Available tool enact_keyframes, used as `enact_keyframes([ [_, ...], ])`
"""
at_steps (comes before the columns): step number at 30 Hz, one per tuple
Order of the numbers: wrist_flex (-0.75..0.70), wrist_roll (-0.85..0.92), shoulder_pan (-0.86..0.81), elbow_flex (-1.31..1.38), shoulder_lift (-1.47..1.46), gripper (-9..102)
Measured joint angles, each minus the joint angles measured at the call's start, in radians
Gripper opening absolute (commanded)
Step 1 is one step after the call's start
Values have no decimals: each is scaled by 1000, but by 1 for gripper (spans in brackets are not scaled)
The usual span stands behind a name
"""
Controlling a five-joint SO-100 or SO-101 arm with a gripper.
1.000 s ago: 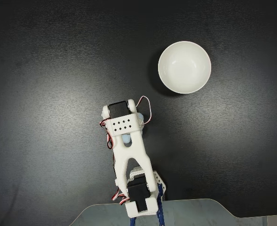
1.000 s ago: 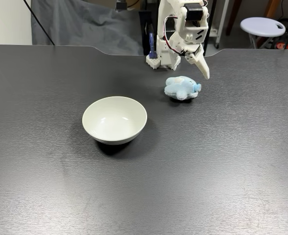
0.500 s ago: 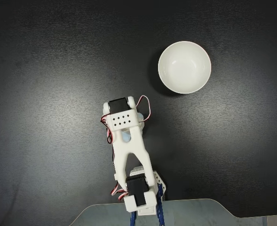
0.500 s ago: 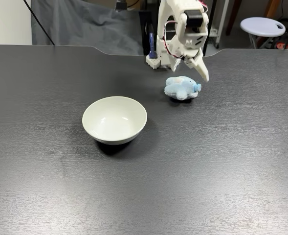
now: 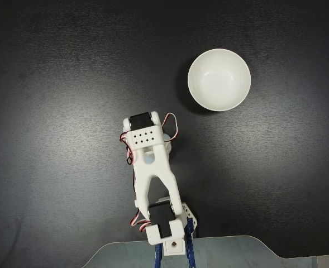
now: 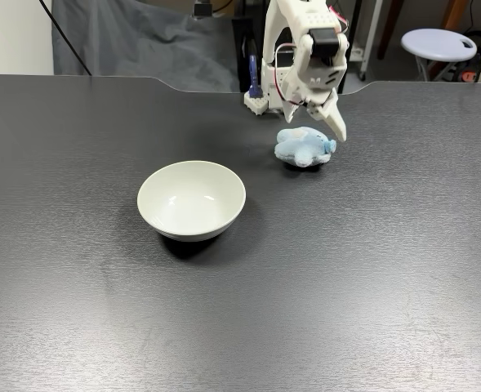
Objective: Grasp a skyblue doll and put it in the white bowl.
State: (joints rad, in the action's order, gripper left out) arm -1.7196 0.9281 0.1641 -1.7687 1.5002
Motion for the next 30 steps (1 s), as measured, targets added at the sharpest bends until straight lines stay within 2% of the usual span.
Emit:
enact_keyframes([
  [8,3,0,0,0,-48,56],
  [16,129,2,-6,0,-48,56],
  [30,144,2,-8,0,-48,56],
])
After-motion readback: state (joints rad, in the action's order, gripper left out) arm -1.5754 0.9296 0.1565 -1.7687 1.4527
